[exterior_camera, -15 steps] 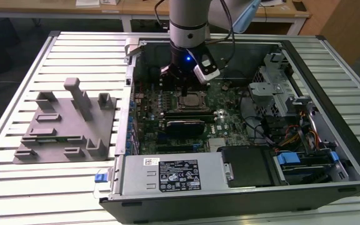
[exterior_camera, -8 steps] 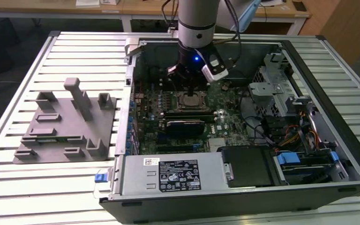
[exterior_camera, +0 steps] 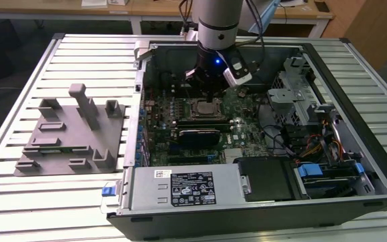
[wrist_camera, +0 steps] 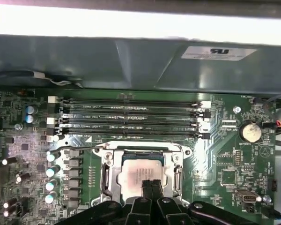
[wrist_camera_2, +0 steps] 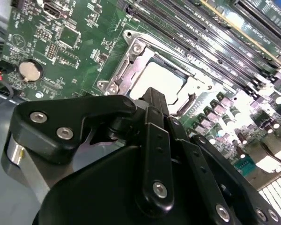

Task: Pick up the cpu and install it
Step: 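Close the cpu cover, then install the first cpu locking lever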

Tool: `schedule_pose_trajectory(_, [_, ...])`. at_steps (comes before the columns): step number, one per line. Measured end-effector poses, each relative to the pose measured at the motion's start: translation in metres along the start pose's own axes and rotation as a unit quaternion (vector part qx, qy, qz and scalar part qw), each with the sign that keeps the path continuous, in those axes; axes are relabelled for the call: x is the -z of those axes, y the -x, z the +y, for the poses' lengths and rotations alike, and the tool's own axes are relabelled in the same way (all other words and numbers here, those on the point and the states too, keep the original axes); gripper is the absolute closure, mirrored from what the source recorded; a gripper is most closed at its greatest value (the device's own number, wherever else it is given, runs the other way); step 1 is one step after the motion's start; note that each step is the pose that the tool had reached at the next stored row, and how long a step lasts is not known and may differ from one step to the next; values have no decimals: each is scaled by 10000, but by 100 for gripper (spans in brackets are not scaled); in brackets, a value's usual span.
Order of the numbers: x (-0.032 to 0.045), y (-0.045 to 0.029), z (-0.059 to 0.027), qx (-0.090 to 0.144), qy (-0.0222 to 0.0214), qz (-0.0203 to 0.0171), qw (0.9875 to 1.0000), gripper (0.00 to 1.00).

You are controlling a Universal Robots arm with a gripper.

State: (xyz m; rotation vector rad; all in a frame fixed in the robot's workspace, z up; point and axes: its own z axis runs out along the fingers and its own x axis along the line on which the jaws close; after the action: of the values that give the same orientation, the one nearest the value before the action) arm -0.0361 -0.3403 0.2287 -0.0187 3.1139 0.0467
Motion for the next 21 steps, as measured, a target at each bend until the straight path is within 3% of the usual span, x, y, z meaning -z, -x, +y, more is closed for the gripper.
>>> schedule_pose_trajectory(8, [185, 5, 5, 1, -1, 1, 10000, 89])
schedule_pose_trajectory(21, [192, 6, 6, 0, 0, 0, 10000, 89])
